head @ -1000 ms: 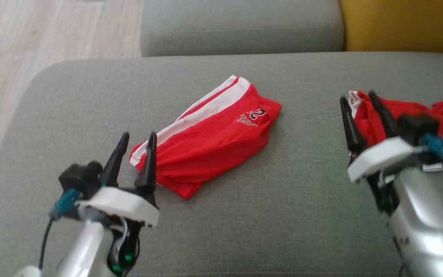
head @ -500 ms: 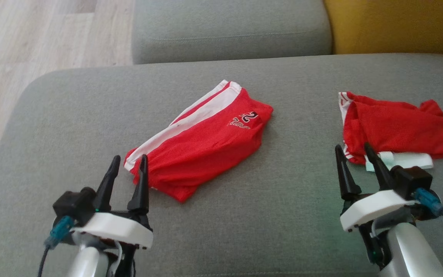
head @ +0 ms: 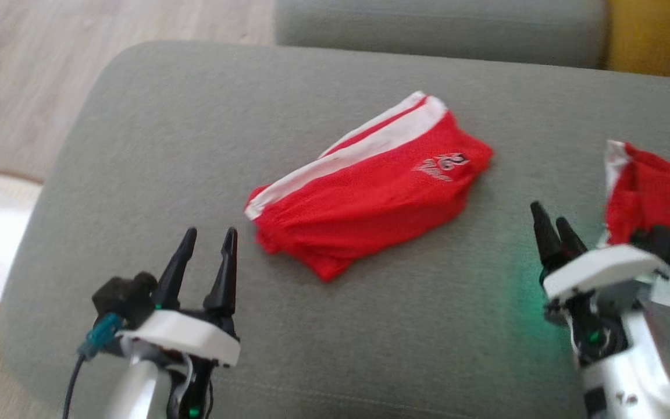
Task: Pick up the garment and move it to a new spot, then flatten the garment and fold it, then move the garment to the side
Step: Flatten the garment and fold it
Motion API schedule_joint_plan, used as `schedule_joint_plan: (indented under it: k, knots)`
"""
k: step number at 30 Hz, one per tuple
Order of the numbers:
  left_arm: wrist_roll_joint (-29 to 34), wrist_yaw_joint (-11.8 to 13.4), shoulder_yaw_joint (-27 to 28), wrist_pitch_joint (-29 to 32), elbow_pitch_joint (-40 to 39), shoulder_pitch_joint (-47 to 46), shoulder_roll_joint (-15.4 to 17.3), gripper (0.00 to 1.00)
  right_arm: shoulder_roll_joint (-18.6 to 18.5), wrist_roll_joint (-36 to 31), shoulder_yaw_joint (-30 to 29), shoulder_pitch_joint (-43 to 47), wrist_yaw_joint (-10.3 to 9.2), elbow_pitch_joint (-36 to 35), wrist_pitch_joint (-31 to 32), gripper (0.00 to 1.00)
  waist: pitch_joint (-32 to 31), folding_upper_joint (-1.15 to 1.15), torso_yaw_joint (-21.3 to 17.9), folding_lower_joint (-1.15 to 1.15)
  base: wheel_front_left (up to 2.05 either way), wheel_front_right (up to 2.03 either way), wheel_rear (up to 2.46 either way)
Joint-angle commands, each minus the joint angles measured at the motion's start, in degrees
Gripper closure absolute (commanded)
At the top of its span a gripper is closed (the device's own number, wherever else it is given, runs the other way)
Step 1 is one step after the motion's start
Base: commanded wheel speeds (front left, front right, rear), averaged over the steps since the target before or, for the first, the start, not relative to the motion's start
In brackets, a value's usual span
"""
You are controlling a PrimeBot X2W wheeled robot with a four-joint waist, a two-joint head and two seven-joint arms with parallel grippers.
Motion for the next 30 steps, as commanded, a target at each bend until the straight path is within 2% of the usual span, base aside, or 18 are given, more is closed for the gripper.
schedule_joint_plan:
  k: [1, 5, 11, 20, 29, 30]
  knots:
    - [-0.21, -0.29, 1.49, -0.35, -1.61, -4.15, -0.07, 0.00, 0.06, 2.05, 0.32, -5.54, -0.05, 0.59, 1.49, 0.00, 2.67, 0.00, 4.42, 0.00, 0.00, 0.00, 0.00]
    - [-1.05, -0.55, 0.93, -0.35, -1.69, -5.10, -0.11, 0.00, 0.06, 6.95, -2.63, -12.19, -0.05, 9.02, 5.53, 0.00, 4.64, 0.00, 9.12, 0.00, 0.00, 0.00, 0.00]
    - [-2.49, -0.47, 0.01, -0.35, -2.18, -5.83, -0.13, 0.00, 0.07, 6.86, -8.08, -19.60, -0.05, 19.13, 7.95, 0.00, 7.00, 0.00, 13.90, 0.00, 0.00, 0.00, 0.00]
    - [-4.55, 0.11, -0.62, -0.35, -3.46, -6.74, -0.13, 0.00, -1.71, -2.63, -17.22, -28.69, -0.05, 33.21, 6.99, 0.00, 9.23, 0.00, 18.03, 0.00, 0.00, 0.00, 0.00]
    - [-5.74, 0.55, -1.28, -0.35, -3.85, -7.96, -0.13, 0.00, -3.17, -8.02, -21.48, -36.11, -0.05, 41.48, 5.91, 0.00, 10.98, 0.00, 19.04, 0.00, 0.00, 0.00, 0.00]
    - [-5.84, 0.63, -1.32, -0.35, -3.87, -8.10, -0.13, 0.00, -3.32, -8.51, -21.79, -36.88, -0.05, 42.28, 5.73, 0.54, 11.10, 0.00, 19.02, 0.00, 0.00, 0.00, 0.00]
